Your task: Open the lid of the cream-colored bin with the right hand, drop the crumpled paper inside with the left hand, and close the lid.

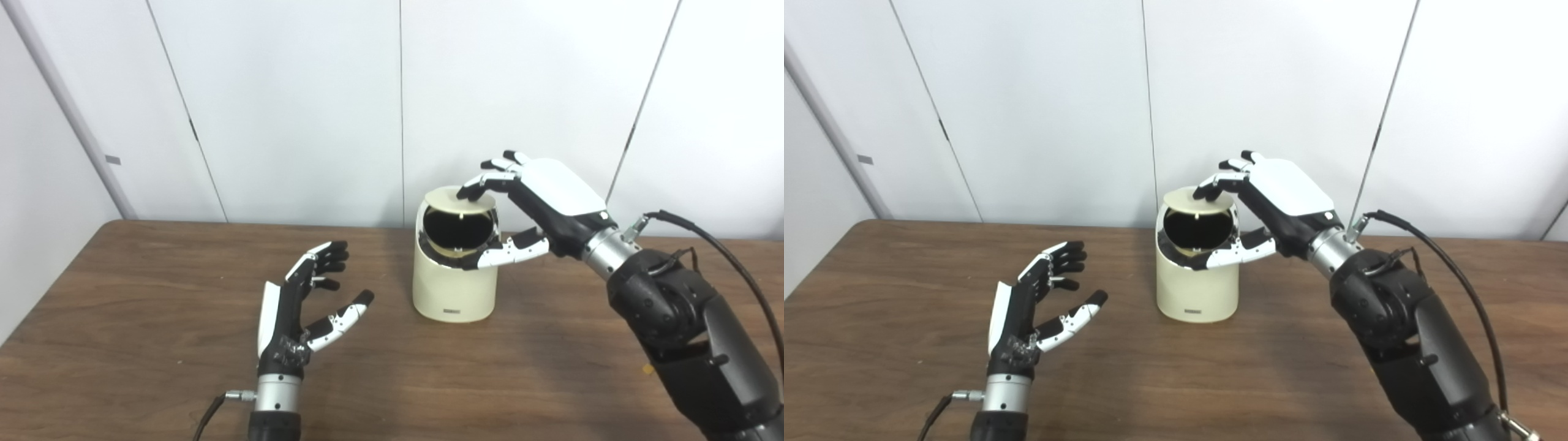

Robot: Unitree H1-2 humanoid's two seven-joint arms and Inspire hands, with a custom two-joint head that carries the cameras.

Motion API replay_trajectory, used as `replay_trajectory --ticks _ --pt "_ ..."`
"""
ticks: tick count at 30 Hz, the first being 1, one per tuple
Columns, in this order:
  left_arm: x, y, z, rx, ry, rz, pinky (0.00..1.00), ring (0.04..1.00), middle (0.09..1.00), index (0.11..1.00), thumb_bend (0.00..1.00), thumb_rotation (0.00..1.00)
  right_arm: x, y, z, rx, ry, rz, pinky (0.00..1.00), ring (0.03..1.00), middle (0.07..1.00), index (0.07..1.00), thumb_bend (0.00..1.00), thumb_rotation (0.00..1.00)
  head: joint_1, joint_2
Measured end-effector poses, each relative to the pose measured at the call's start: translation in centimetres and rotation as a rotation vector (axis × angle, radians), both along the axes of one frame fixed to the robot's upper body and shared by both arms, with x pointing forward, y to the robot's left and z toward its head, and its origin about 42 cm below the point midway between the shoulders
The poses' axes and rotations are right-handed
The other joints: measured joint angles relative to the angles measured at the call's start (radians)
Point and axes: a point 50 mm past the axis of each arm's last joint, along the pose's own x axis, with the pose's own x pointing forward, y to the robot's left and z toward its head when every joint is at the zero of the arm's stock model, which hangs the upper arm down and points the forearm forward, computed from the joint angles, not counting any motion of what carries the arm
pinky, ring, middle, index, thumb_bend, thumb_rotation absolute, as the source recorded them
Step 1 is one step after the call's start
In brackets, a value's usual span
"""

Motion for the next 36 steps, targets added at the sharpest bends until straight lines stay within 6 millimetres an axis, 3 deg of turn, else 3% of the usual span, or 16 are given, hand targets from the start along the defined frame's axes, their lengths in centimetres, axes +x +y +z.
replay_trajectory --ticks 23,30,36 --pt "0.0 -0.3 0.2 0.001 0.0 -0.018 0.6 0.711 0.742 0.763 0.64 0.14 -0.9 0.6 -2.2 -0.055 0.032 0.056 1.0 0.891 0.704 0.715 0.74 0.59 0.018 0.025" --pt "0.0 -0.3 0.3 0.002 0.001 -0.017 0.6 0.709 0.741 0.761 0.64 0.13 -0.8 0.8 -2.5 -0.066 0.039 0.068 1.0 0.892 0.699 0.712 0.75 0.62 0.02 0.028" --pt "-0.1 -0.4 0.3 0.001 0.0 -0.018 0.59 0.704 0.739 0.76 0.64 0.12 -0.9 0.9 -2.7 -0.085 0.04 0.075 0.99 0.889 0.699 0.707 0.75 0.54 0.021 0.032"
